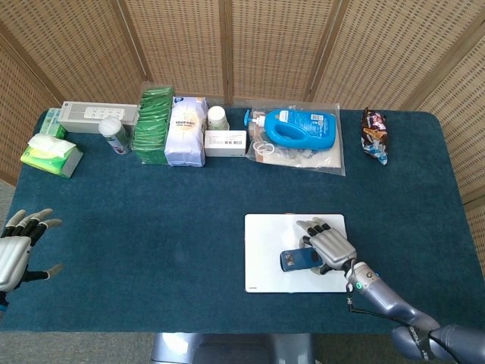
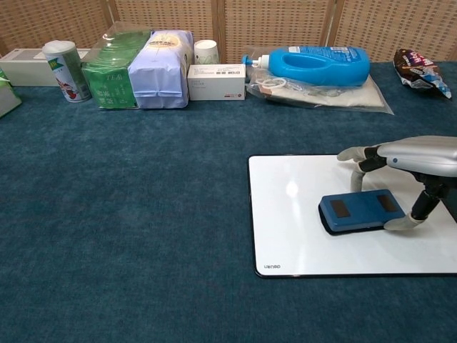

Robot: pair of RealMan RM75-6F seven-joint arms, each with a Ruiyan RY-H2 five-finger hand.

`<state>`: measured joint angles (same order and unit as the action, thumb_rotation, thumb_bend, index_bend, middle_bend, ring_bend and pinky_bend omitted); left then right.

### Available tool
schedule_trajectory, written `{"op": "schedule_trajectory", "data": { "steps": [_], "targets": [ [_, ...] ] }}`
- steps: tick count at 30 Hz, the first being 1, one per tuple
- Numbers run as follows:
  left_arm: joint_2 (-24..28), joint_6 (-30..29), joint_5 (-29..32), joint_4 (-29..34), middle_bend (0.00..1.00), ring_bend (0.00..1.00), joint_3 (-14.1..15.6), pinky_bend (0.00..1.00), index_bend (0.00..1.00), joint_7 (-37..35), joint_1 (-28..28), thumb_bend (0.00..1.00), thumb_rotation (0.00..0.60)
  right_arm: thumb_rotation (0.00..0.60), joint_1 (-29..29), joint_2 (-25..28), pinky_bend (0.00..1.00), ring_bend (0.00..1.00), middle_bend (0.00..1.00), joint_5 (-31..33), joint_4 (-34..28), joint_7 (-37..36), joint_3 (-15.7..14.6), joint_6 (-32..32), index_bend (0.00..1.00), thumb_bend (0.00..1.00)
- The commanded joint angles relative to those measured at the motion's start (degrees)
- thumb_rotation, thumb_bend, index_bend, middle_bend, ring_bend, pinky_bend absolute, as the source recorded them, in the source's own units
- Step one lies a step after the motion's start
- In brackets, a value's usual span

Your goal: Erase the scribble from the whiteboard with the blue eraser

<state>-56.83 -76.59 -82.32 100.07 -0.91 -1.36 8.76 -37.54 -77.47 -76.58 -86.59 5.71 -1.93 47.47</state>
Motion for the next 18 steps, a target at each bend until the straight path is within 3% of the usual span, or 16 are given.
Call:
{"op": "schedule_trajectory", "data": {
  "steps": [1,13,18],
  "targets": [
    [0.0,0.0,0.0,0.0,0.13,0.16,0.0,0.0,0.24,0.0,0.0,0.17,0.6,0.6,0.1,0.1,0.0,0.0,0.03,0.0,0.4,-0.2,0.1,-0.1,0.8,0.26],
    [-0.1,0.0,0.0,0.2,0.13,0.16,-0.1,0.0,0.24,0.3,0.1,0.17,0.6,0.6,0.6,2.4,0.0,0.0,0.03,1.4,2.4,-0.6,1.7,0.0,0.8,0.26],
    [-0.4,0.3,-0.1,0.0,0.13,0.16,0.0,0.0,0.24,0.3,0.2,0.17,0.6,0.6,0.5,3.0,0.0,0.0,0.03,2.0,0.5,0.0,2.4,-0.1,0.8,0.26]
  ]
}}
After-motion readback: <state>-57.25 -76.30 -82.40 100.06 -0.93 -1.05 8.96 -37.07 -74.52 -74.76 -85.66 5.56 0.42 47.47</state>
